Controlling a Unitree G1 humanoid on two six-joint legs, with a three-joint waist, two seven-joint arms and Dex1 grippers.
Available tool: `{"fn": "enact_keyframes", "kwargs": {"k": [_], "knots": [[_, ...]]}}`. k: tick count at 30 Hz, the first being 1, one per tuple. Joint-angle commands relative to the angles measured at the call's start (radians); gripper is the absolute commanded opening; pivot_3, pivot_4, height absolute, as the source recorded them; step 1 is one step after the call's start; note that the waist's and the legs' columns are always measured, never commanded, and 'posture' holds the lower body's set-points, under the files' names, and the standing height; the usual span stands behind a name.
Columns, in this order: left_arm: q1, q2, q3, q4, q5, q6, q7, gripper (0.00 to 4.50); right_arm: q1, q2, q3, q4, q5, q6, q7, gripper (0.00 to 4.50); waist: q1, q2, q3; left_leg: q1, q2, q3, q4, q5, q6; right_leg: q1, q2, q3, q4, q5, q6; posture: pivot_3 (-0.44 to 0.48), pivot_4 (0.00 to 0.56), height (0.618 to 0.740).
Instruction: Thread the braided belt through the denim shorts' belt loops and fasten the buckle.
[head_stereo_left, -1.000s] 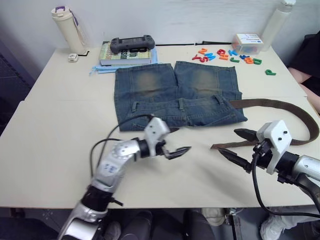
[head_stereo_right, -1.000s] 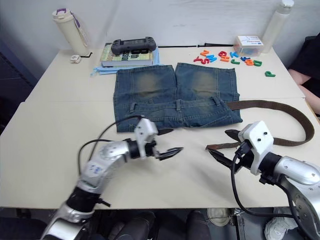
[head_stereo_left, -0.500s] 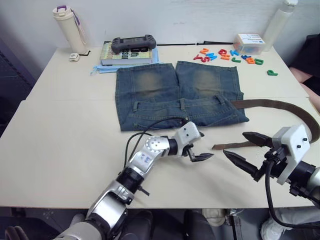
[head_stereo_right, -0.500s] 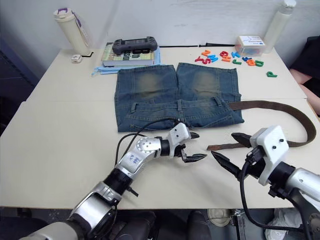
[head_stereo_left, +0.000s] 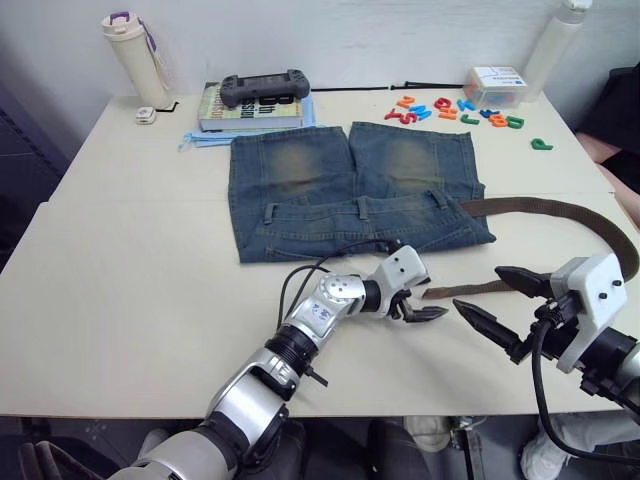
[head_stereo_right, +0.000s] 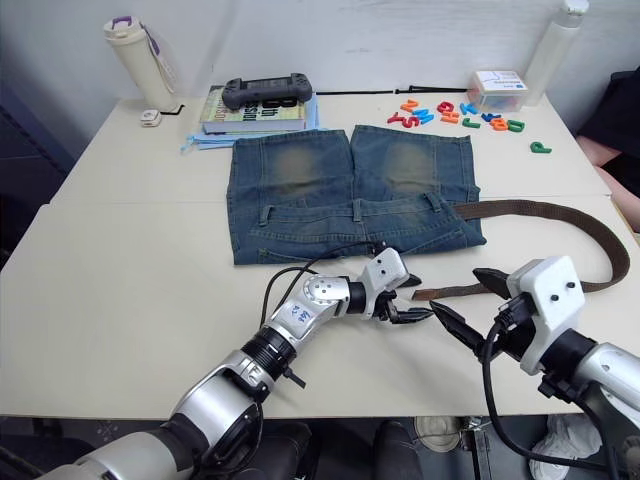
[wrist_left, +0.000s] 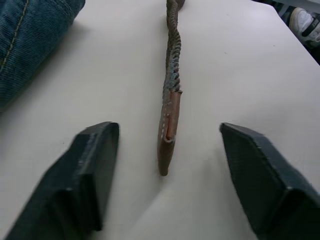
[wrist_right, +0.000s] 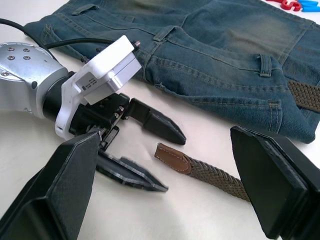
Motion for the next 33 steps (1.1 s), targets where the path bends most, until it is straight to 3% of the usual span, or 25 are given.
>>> {"fn": "enact_keyframes", "kwargs": {"k": [1, 5, 6, 13, 17, 22, 26, 33], "knots": [[0.004, -0.020, 0.006, -0.028, 0.004, -0.010, -0.019, 2.03, 0.000, -0.004, -0.015, -0.057, 0.010, -0.020, -0.013, 4.50, 0.000, 0.000, 0.000, 0.000, 0.000, 0.000, 0.000, 0.000, 0.000, 0.000, 0.000, 0.000, 0.000, 0.000, 0.000, 0.000, 0.150, 0.731], [0.016, -0.005, 0.025, -0.059, -0.007, -0.004, -0.038, 0.21, -0.006, -0.006, -0.005, -0.050, 0.002, -0.026, -0.018, 4.50, -0.001, 0.000, 0.000, 0.000, 0.000, 0.000, 0.000, 0.000, 0.000, 0.000, 0.000, 0.000, 0.000, 0.000, 0.000, 0.000, 0.150, 0.731], [0.018, -0.003, 0.029, -0.061, -0.007, -0.008, -0.041, 0.06, -0.007, -0.006, -0.002, -0.048, 0.001, -0.027, -0.018, 4.50, -0.001, 0.000, 0.000, 0.000, 0.000, 0.000, 0.000, 0.000, 0.000, 0.000, 0.000, 0.000, 0.000, 0.000, 0.000, 0.000, 0.150, 0.731], [0.047, 0.006, 0.086, -0.151, -0.069, 0.024, -0.097, 0.06, -0.033, -0.012, 0.025, -0.027, -0.020, -0.032, -0.020, 4.50, -0.002, 0.000, 0.000, 0.000, 0.000, 0.000, 0.000, 0.000, 0.000, 0.000, 0.000, 0.000, 0.001, 0.000, 0.000, 0.000, 0.150, 0.731], [0.093, 0.044, 0.180, -0.367, -0.227, 0.211, -0.152, 0.06, -0.031, 0.006, 0.015, -0.037, 0.009, -0.011, -0.043, 4.50, -0.005, 0.000, 0.000, 0.000, 0.000, 0.000, 0.000, 0.000, 0.000, 0.000, 0.000, 0.000, 0.001, 0.000, 0.000, 0.000, 0.150, 0.731], [0.141, 0.085, 0.294, -0.584, -0.430, 0.527, -0.112, 0.06, 0.044, 0.048, -0.019, -0.083, 0.180, 0.028, -0.088, 4.50, -0.004, 0.001, 0.000, 0.000, 0.000, 0.000, 0.001, 0.000, 0.000, -0.001, 0.000, 0.001, 0.002, 0.000, 0.000, 0.000, 0.150, 0.731], [0.169, 0.115, 0.369, -0.696, -0.583, 0.734, -0.081, 0.06, 0.001, 0.124, 0.071, -0.054, 0.454, 0.017, -0.321, 4.50, -0.008, 0.001, 0.000, 0.000, 0.000, 0.000, 0.003, 0.000, 0.000, 0.000, 0.000, 0.002, 0.003, 0.000, 0.000, 0.000, 0.150, 0.731], [0.207, 0.152, 0.413, -0.763, -0.686, 0.859, -0.034, 0.06, -0.144, 0.298, 0.245, 0.011, 0.767, -0.157, -0.603, 4.50, -0.027, 0.001, -0.001, 0.001, 0.001, -0.001, 0.005, -0.001, -0.002, 0.000, 0.002, 0.002, 0.005, 0.000, 0.000, 0.000, 0.150, 0.731]]}}
